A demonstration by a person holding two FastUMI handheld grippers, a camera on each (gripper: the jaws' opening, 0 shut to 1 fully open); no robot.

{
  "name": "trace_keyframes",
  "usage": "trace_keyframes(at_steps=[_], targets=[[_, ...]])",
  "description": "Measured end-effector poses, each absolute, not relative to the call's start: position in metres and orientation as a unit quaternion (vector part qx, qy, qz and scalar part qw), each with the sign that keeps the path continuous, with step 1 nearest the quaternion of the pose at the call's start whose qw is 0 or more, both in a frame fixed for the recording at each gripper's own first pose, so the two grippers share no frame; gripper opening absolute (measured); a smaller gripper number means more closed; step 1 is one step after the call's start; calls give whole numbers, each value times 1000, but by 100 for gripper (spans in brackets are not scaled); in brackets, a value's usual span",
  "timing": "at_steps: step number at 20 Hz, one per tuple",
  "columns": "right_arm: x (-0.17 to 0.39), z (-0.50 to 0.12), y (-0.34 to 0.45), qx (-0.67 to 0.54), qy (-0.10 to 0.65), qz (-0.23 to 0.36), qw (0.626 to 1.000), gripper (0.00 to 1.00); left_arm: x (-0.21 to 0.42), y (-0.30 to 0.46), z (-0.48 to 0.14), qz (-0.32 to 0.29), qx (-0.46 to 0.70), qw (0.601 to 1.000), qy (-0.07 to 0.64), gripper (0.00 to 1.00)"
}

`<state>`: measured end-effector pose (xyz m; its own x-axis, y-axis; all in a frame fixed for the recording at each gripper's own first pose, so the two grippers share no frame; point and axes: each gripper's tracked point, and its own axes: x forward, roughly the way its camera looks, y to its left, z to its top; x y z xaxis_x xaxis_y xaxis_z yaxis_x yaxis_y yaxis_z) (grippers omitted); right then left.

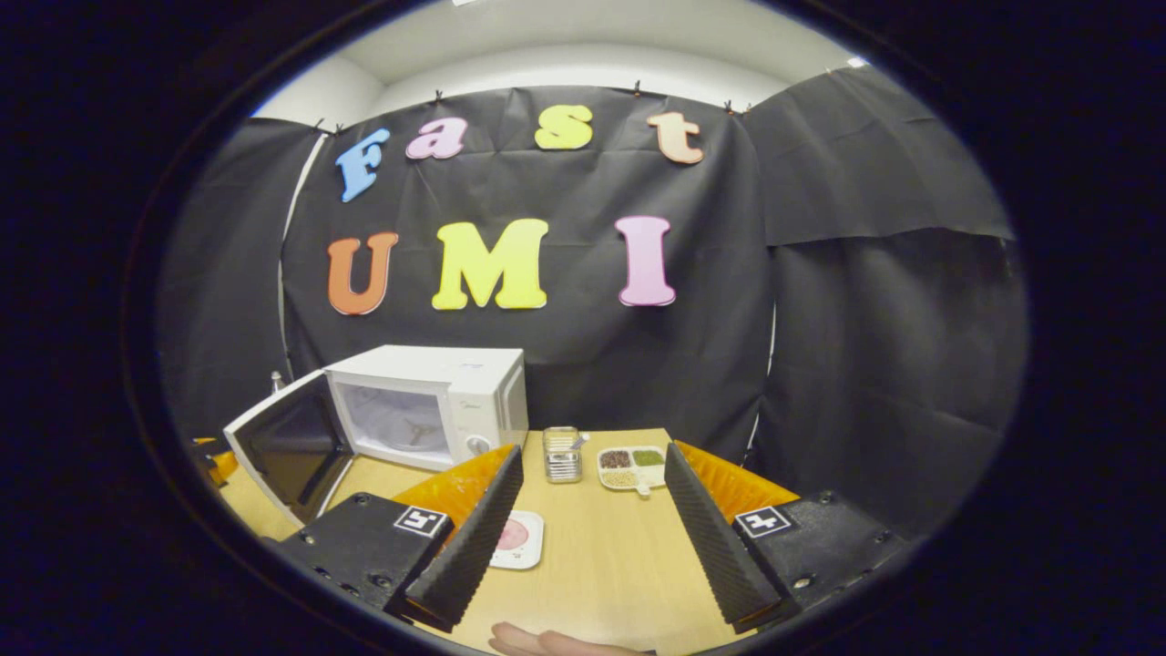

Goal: Open the microwave oven with the left hand, put the food in, and close the microwave oven.

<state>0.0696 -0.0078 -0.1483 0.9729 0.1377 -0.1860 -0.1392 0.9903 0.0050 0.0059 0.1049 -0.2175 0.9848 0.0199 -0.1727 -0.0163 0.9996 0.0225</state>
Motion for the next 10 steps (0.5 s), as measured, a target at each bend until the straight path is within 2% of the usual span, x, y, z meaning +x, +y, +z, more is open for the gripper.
trace_keyframes(at_steps=[1,6,9,10], targets=[[79,-153,0,-5,103,84,991,100,1,110,-206,18,4,997,80,94],[131,-203,29,-10,200,136,970,100,-12,120,-153,73,-11,995,71,93],[154,-246,43,-19,278,162,947,100,-13,98,-128,61,-20,996,61,93],[157,-260,50,-18,304,177,936,94,-11,91,-120,55,-22,997,54,93]])
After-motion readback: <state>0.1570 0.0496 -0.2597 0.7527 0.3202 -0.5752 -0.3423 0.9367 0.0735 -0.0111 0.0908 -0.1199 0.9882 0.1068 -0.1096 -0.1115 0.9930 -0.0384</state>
